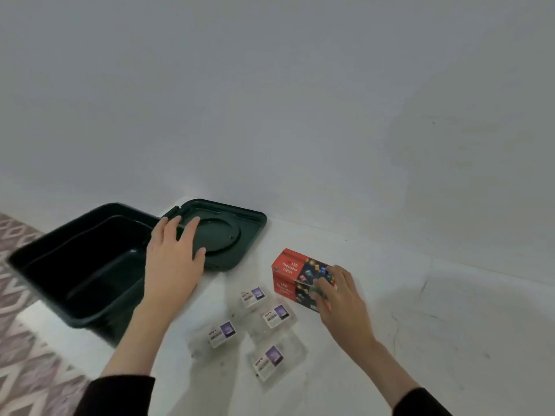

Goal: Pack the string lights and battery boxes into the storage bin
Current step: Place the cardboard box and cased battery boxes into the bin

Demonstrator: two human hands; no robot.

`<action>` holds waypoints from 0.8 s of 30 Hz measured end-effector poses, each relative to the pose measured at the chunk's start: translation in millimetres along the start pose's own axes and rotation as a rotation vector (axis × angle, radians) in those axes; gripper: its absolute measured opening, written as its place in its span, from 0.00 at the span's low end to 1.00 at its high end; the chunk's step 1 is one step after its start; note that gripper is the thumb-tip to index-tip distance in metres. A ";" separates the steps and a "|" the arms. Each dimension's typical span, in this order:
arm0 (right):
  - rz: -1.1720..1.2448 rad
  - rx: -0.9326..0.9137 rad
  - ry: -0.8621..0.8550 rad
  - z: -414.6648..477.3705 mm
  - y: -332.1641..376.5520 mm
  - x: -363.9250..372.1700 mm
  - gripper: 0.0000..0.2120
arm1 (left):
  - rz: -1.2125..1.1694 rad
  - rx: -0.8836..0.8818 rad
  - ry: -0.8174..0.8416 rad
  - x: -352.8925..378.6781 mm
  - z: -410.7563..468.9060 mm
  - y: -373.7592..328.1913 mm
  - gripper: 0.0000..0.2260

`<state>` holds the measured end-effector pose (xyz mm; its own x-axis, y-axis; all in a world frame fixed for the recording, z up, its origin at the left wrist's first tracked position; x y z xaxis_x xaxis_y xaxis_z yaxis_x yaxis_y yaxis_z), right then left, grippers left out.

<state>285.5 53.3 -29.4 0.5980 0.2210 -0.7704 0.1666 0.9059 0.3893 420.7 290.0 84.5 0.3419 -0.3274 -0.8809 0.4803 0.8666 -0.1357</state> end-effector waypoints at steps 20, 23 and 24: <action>0.308 0.172 0.218 31.0 7.8 -59.4 0.31 | 0.140 0.518 -0.066 -118.2 -36.4 -37.0 0.17; 0.234 0.050 -0.015 49.6 33.7 -143.3 0.39 | 0.115 0.753 -0.038 -121.4 -47.6 -83.2 0.18; 0.120 -0.025 -0.101 50.2 43.1 -171.0 0.41 | 0.099 0.812 -0.016 -118.1 -50.1 -98.2 0.19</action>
<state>229.8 36.4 144.4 0.6882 0.2917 -0.6643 0.0708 0.8842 0.4616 292.7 262.5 179.1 0.4216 -0.2744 -0.8642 0.8807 0.3507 0.3183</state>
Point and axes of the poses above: each hand's wrist, its own z-axis towards the middle knuckle, its own x-axis out of the palm, y = z × x, the point moved 9 cm from there along z, towards the middle knuckle, and after that the axes turned 4 degrees about x, right-handed, at the moved point
